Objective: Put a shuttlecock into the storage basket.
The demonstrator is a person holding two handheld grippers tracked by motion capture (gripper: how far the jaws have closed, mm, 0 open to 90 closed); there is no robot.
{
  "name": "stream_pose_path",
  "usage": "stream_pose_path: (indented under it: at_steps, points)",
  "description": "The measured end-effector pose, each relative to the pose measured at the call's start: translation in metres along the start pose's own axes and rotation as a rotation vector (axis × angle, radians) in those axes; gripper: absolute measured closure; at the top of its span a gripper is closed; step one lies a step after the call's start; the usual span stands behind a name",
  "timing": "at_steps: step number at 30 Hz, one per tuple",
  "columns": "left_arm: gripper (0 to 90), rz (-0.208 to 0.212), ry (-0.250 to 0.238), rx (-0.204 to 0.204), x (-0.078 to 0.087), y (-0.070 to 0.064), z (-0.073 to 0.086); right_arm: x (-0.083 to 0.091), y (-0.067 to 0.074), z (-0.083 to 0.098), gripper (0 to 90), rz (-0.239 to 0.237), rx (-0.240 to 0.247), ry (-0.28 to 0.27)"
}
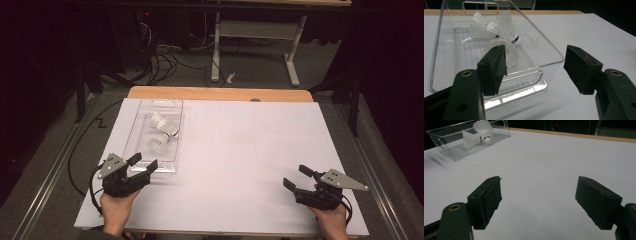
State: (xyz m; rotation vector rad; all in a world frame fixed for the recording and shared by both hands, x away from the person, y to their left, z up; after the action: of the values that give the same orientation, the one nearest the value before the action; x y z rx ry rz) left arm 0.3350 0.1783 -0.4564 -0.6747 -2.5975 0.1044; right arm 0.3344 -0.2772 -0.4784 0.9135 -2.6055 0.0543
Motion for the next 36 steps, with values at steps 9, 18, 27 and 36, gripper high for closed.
stream_pose_path:
  at_steps: [9,18,27,36]
  points:
    - [34.7,-0.004,-0.001,0.011,-0.002,0.002,0.004,0.0,0.0,0.0,21.4,0.001,-0.001,0.0]
    - [33.5,-0.013,0.003,0.012,-0.004,0.004,0.008,0.0,0.0,0.0,21.4,-0.001,0.0,0.001]
    - [33.0,-0.008,0.011,0.024,-0.006,0.004,0.011,0.0,0.0,0.0,21.4,0.0,0.001,0.001]
    - [32.9,-0.011,0.019,0.021,-0.008,0.003,0.016,0.0,0.0,0.0,21.4,0.0,0.0,0.0]
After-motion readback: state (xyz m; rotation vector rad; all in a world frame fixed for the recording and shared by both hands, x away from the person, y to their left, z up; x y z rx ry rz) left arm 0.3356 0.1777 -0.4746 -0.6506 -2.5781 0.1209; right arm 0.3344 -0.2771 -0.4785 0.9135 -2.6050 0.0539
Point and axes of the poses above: each handheld gripper's, and its own axes: x roughly backward along the jaws, z roughly out of its underside, y roughly to its left, the point moved 8 cm from there along -x, roughly forward along the jaws, and after that the axes turned 1 degree about -z, right-handed, at the moved point
